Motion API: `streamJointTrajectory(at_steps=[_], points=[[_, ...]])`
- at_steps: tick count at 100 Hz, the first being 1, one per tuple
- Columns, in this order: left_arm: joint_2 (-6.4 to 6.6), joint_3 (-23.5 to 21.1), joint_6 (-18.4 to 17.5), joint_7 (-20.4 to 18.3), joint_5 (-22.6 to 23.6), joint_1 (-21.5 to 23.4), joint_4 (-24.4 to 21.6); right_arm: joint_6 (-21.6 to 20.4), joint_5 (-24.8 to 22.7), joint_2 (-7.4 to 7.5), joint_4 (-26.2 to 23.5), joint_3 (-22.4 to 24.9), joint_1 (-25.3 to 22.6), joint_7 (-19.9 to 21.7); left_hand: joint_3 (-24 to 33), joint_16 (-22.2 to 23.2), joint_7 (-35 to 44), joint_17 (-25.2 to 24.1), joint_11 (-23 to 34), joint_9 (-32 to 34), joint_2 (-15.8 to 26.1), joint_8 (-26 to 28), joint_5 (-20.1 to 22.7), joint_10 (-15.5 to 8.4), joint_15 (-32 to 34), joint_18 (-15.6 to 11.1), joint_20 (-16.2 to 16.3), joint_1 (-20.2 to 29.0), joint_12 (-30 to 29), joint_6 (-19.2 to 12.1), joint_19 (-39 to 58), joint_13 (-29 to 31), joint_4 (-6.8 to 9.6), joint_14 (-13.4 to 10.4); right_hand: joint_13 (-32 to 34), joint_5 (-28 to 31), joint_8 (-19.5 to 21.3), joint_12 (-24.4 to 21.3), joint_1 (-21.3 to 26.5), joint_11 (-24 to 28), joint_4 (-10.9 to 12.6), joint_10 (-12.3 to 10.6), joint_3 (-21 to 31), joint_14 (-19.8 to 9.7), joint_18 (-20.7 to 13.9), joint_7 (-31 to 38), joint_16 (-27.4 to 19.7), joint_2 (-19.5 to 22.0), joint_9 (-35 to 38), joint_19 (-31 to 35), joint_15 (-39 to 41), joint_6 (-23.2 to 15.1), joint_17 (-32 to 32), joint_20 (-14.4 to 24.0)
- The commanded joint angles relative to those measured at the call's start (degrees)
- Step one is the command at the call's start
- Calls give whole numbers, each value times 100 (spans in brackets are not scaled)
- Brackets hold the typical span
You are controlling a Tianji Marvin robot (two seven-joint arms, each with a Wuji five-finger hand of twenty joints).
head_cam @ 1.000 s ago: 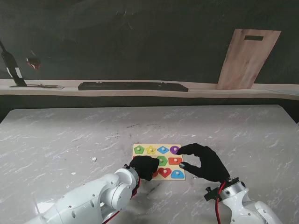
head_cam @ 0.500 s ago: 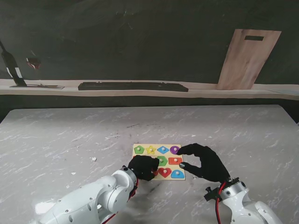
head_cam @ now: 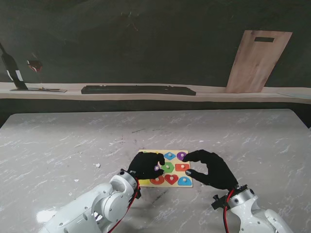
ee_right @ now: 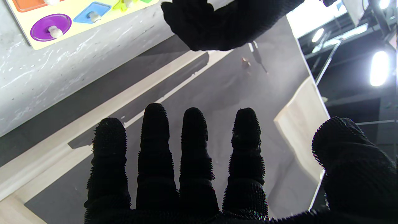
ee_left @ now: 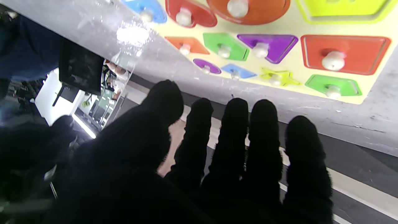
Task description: Fit puzzle pieces into a puzzle board
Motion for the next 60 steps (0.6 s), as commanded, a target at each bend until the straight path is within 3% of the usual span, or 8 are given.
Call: streamJointTrajectory(at_steps=[1, 27, 44, 49, 51, 56, 60], points=[[24, -83, 28, -17, 22, 83, -189, -27, -22, -11, 7, -38, -18, 3, -75, -67, -105, -124, -62, -165, 150, -78, -62, 121, -104, 34, -90, -82, -83, 82, -55, -144, -144, 181, -36, 46, 50, 18, 21, -4, 62, -181, -78, -165, -77, 45, 28, 163, 185, 98, 94, -37, -40, 50], [214, -931, -84, -290, 227, 700, -922, -17, -22, 1, 40, -89, 27, 49, -265, -152, -175, -235, -132, -253, 301, -98, -90, 157, -201, 30, -122, -96, -209, 102, -122, -269, -103, 226, -35, 22, 44, 18, 17, -4, 62, -185, -76, -159, -79, 41, 28, 159, 189, 98, 91, -17, -36, 49], [392, -1580, -277, -707, 612, 1156, -1350, -1, -38, 10, 48, -120, 42, 79, -684, -237, -556, -340, -304, -339, 692, -130, -37, 170, -350, -2, -160, -231, -354, 120, -180, -378, 22, 220, -33, 10, 40, 20, 11, -2, 62, -190, -76, -159, -77, 40, 29, 158, 191, 99, 93, 3, -34, 49], [421, -1764, -480, -725, 695, 1255, -1365, 4, -60, 13, 46, -128, 42, 77, -1186, -243, -624, -341, -316, -332, 983, -66, -5, 166, -380, -21, -170, -206, -358, 101, -177, -388, 34, 224, -34, 2, 39, 19, 14, -4, 63, -187, -73, -158, -78, 40, 30, 158, 185, 99, 93, 10, -34, 49], [430, -1835, -567, -713, 730, 1293, -1363, 7, -73, 13, 46, -132, 42, 72, -1636, -217, -659, -336, -323, -315, 1171, -18, 30, 187, -377, -10, -171, -77, -352, 110, -173, -384, 66, 250, -30, 9, 40, 19, 7, -5, 61, -182, -76, -165, -77, 44, 30, 160, 183, 98, 95, 10, -36, 49], [458, -2022, -750, -718, 834, 1398, -1381, 20, -106, 15, 42, -144, 42, 60, -1862, -204, -693, -326, -322, -293, 1390, -12, 62, 189, -369, 8, -170, -179, -350, 132, -167, -377, 86, 261, -33, 3, 39, 21, 10, -1, 62, -176, -74, -158, -76, 44, 30, 160, 188, 98, 94, 8, -37, 48], [489, -2181, -902, -761, 947, 1486, -1406, 36, -133, 16, 39, -156, 44, 50, -2095, -193, -767, -312, -328, -280, 1520, -6, 91, 154, -362, -13, -167, -217, -350, 91, -158, -367, 203, 234, -34, 0, 39, 20, 8, -1, 62, -189, -74, -163, -77, 45, 29, 162, 187, 98, 92, 14, -36, 48]])
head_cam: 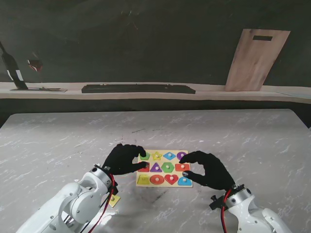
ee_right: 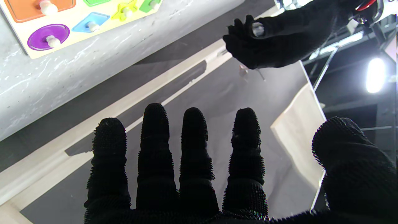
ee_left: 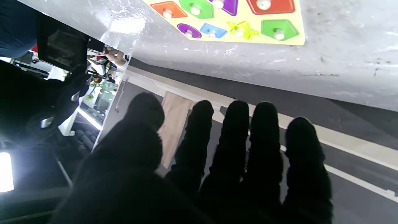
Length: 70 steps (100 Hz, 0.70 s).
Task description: Fit puzzle pieces into a puzzle board
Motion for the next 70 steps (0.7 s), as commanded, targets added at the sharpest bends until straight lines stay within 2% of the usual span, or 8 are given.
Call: streamJointTrajectory(at_steps=[1, 3, 4, 5, 8, 34, 47, 70], points=[[144, -167, -18, 1, 143, 127, 3, 28, -77, 3, -18, -49, -31, -25, -373, -19, -133, -55, -101, -104, 347, 70, 84, 73, -61, -21, -62, -121, -46, 73, -27, -144, 205, 160, -33, 1, 39, 20, 6, -1, 61, -190, -76, -162, -77, 46, 29, 160, 186, 98, 93, 10, -36, 48], [159, -243, -91, -18, 203, 168, -7, 37, -93, 4, -19, -57, -27, -32, -415, -20, -137, -48, -102, -102, 378, 74, 79, 67, -62, -33, -61, -152, -45, 64, -22, -142, 205, 147, -37, 1, 38, 20, 9, -2, 62, -188, -74, -162, -77, 47, 29, 160, 184, 98, 91, 16, -36, 48], [165, -281, -125, -26, 231, 189, -12, 41, -102, 4, -19, -61, -25, -35, -901, -14, -162, -45, -111, -99, 491, 143, 83, 64, -78, -42, -65, 74, -39, 53, -14, -135, 252, 141, -36, 1, 38, 21, 10, 0, 62, -189, -74, -159, -77, 47, 29, 157, 188, 99, 92, 19, -34, 48], [172, -322, -158, -34, 259, 212, -18, 47, -111, 5, -19, -66, -23, -37, -1148, -11, -177, -43, -116, -99, 544, 176, 82, 55, -85, -48, -67, 185, -36, 48, -9, -131, 275, 136, -33, -1, 38, 21, 9, 0, 62, -189, -74, -157, -77, 47, 30, 156, 188, 99, 93, 20, -34, 48], [190, -434, -241, -61, 329, 275, -40, 64, -137, 7, -20, -82, -15, -45, -1369, -8, -192, -36, -121, -98, 588, 203, 82, 44, -89, -56, -69, 282, -35, 43, -4, -128, 291, 131, -35, -1, 38, 21, 10, 0, 62, -194, -73, -161, -78, 47, 29, 163, 186, 101, 92, 14, -30, 49], [290, -1287, -889, -347, 664, 699, -215, 209, -412, 35, 27, -264, 95, -96, -1695, -88, -452, -41, -314, -104, 597, 55, 46, -26, -237, -125, -88, 351, -154, 2, -30, -110, 312, 29, -25, -16, 41, 32, -31, 22, 61, -210, -81, -190, -91, 71, 34, 189, 174, 109, 106, 30, -17, 51], [318, -1589, -1063, -530, 654, 848, -221, 237, -590, 46, 68, -286, 98, -173, -1846, -122, -565, -64, -451, -134, 622, -3, 64, -42, -344, -162, -116, 440, -243, -15, -75, -150, 338, 18, 4, -33, 43, 38, -91, 37, 61, -238, -82, -211, -102, 91, 40, 206, 176, 119, 127, 28, 11, 52], [358, -1925, -1304, -704, 671, 976, -36, 465, -526, 25, -3, -304, 47, -216, -2129, -152, -724, -203, -661, -212, 733, -48, 104, -59, -552, -209, -158, 496, -359, -80, -170, -263, 359, 8, 0, -30, 34, 39, -136, 42, 56, -231, -64, -201, -105, 115, 53, 206, 171, 103, 154, 47, 0, 43]])
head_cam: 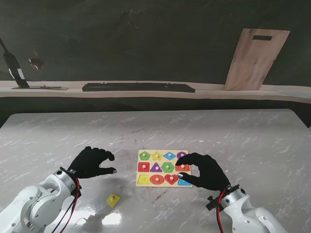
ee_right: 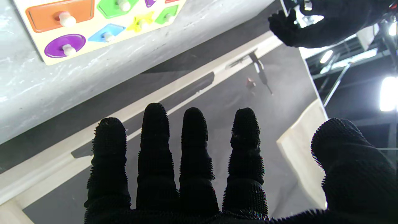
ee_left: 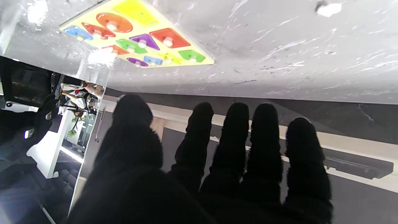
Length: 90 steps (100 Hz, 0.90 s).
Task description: Fit puzzle pieces into a puzzle board
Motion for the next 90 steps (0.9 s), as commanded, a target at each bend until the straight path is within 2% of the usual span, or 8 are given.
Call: streamJointTrajectory(at_steps=[1, 12, 29, 47, 55, 62, 76, 90], points=[[62, -52, -48, -73, -54, 42, 138, 57, -72, -16, -47, -36, -53, -66, -214, -42, -131, -120, -115, -154, 226, -116, 110, -43, -124, -209, -79, 117, -74, -82, -31, -186, 195, 11, 2, -25, 34, 39, -134, 42, 56, -227, -61, -202, -104, 118, 49, 147, 170, 103, 96, 1, -7, 43], [93, -142, -151, -252, -75, 55, 215, 144, -139, -16, -51, -68, -20, -109, -325, -35, -178, -139, -153, -159, 246, -119, 136, -50, -159, -202, -65, 128, -90, -82, -28, -212, 201, 1, -2, -29, 27, 40, -133, 46, 56, -230, -49, -204, -102, 119, 51, 141, 176, 101, 100, 3, -9, 43], [196, -310, -414, -1001, -203, 149, 139, 307, -244, -5, 4, -180, 95, -123, -373, 12, -231, -167, -186, -219, 149, -84, 118, -185, -179, -350, -52, 321, -80, -102, -67, -206, 248, -153, -1, -27, 23, 41, -123, 50, 57, -231, -40, -203, -102, 132, 51, 138, 181, 99, 102, 2, -9, 42], [233, -358, -897, -737, 339, 231, 230, 469, -251, 4, 100, -259, 189, -76, -361, 120, -157, -122, -275, -268, 125, 14, 39, -379, -194, -418, 100, 584, -112, -252, 18, -155, 258, -344, -6, -29, 18, 43, -106, 55, 57, -232, -40, -204, -105, 142, 52, 139, 180, 98, 106, 10, -10, 42], [220, -340, -787, -593, 473, 341, 156, 503, -254, 7, 125, -281, 216, -66, -464, 393, 189, 59, 81, 106, 357, 197, 308, -296, 149, -381, 336, 432, 128, -204, 263, 99, 174, -190, -3, -30, 15, 44, -98, 56, 57, -235, -42, -204, -102, 144, 53, 135, 179, 100, 110, 7, -8, 43], [209, -280, -609, -636, 407, 404, 71, 523, -252, 9, 138, -303, 238, -48, -530, 708, 896, 504, 670, 776, 504, 441, 831, -185, 775, -129, 621, 412, 531, -189, 577, 604, 112, 26, -4, -29, 15, 45, -94, 59, 57, -234, -43, -202, -103, 147, 53, 135, 181, 102, 112, 6, -7, 44], [244, -109, -282, -1163, 281, 422, -97, 565, -261, 16, 164, -346, 275, -19, -529, 862, 1590, 989, 1175, 1327, 983, 621, 1274, -102, 1445, 67, 985, 386, 872, -151, 885, 1041, 151, 186, -7, -31, 10, 45, -85, 60, 57, -233, -47, -198, -96, 149, 52, 135, 182, 104, 113, 8, -10, 44], [280, 85, -47, -1571, 130, 340, -158, 624, -264, 20, 176, -386, 302, 4, -542, 878, 2005, 1279, 1459, 1594, 1099, 813, 1425, -46, 1800, 195, 1152, 435, 1040, -111, 1074, 1277, 153, 264, -8, -27, 7, 45, -77, 61, 59, -235, -50, -202, -100, 154, 51, 135, 180, 106, 116, 12, -12, 44]])
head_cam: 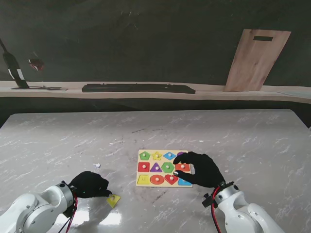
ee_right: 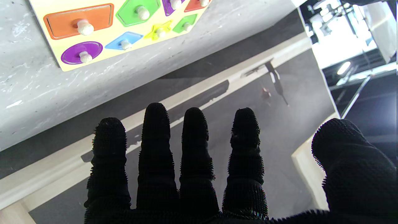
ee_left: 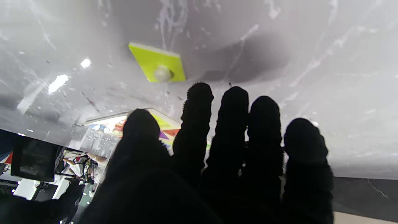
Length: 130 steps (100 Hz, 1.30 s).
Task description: Fit puzzle pieces into a puzzle board
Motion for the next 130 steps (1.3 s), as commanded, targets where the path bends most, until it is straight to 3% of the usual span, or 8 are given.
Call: streamJointTrajectory(at_steps=[1, 23, 46, 63, 96, 130], points=[[7, 80, 106, -113, -125, -30, -47, 39, -24, 4, -5, -38, -19, 21, -164, 110, 261, 152, 215, 199, 235, 143, 219, 217, 305, 208, 181, 79, 131, 107, 315, 254, 89, 331, -8, -26, 7, 46, -61, 63, 59, -191, -51, -151, -100, 148, 48, 135, 183, 106, 101, 0, -12, 44], [53, 399, 383, -500, -18, -175, -162, 116, -12, 6, -15, -77, -6, 51, -111, 24, 520, 656, 428, 407, 83, 273, 221, 231, 575, 262, 199, 265, 219, 199, 568, 601, 141, 270, -9, -27, 1, 47, -47, 65, 60, -184, -54, -144, -104, 151, 47, 137, 179, 109, 105, 0, -15, 43], [71, 664, 606, -628, 199, -335, -166, 133, -18, 6, -12, -85, 3, 49, -78, -97, 609, 928, 472, 498, -94, 111, 235, 271, 657, 316, 16, 338, 171, 254, 722, 749, 145, 289, -12, -31, -4, 46, -46, 65, 61, -181, -62, -146, -99, 152, 46, 139, 180, 115, 107, 2, -13, 44], [89, 775, 623, -727, 408, -449, -149, 136, -6, 4, -20, -80, -4, 47, -67, -152, 615, 954, 461, 506, -76, 45, 243, 265, 654, 316, -93, 304, 132, 268, 730, 762, 155, 274, -8, -18, -6, 46, -43, 66, 61, -180, -64, -143, -99, 154, 45, 142, 184, 114, 108, 2, -16, 43], [116, 982, 786, -974, 391, -585, -114, 154, 15, 0, -36, -69, -15, 46, -41, -293, 529, 877, 352, 448, -154, -122, 222, 307, 515, 357, -306, 327, 13, 340, 703, 716, 175, 291, -10, -2, -7, 46, -43, 66, 62, -178, -68, -142, -98, 158, 45, 142, 186, 116, 110, 13, -16, 41], [105, 1066, 919, -832, 540, -620, 20, 161, 29, 0, -50, -60, -27, 61, -19, -389, 381, 791, 219, 361, -248, -357, 199, 333, 376, 362, -449, 375, -132, 342, 640, 614, 172, 326, -22, -11, -9, 47, -35, 69, 62, -184, -69, -143, -103, 159, 42, 146, 188, 117, 107, 1, -18, 40]])
